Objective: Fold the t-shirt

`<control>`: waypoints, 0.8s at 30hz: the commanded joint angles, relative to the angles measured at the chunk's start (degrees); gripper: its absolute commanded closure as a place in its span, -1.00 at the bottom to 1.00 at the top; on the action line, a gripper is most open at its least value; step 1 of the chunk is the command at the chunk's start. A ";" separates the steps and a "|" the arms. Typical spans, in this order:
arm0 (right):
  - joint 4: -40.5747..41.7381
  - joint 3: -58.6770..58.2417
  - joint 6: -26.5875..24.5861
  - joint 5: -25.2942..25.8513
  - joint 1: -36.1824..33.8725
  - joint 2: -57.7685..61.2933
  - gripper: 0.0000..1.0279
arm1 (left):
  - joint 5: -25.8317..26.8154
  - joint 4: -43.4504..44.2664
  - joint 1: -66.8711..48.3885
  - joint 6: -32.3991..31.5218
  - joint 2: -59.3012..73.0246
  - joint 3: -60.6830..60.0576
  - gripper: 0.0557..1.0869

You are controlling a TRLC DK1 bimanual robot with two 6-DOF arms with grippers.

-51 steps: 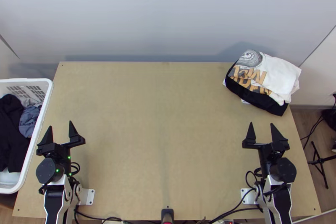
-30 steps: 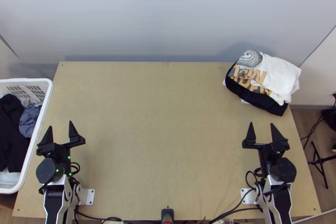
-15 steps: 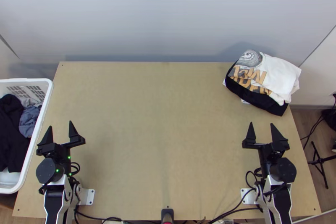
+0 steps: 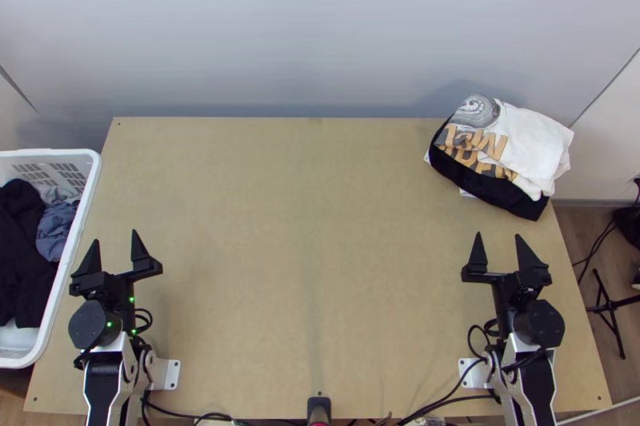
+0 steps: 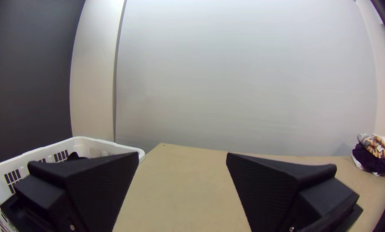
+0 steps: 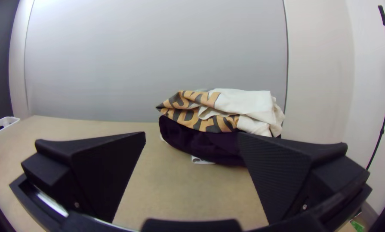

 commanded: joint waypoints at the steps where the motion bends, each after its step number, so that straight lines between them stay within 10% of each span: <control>1: 0.01 -0.01 0.02 0.02 0.03 0.01 -0.93 | 0.19 -0.04 -0.13 0.02 0.01 0.01 -0.92; 9: 0.01 -0.01 0.02 0.02 0.03 0.01 -0.93 | 2.56 -0.39 -1.98 -8.16 0.01 0.01 -0.92; 24: 0.01 -0.01 0.02 0.02 0.03 0.01 -0.93 | 4.14 -7.86 -0.22 -1.21 0.27 7.83 -0.92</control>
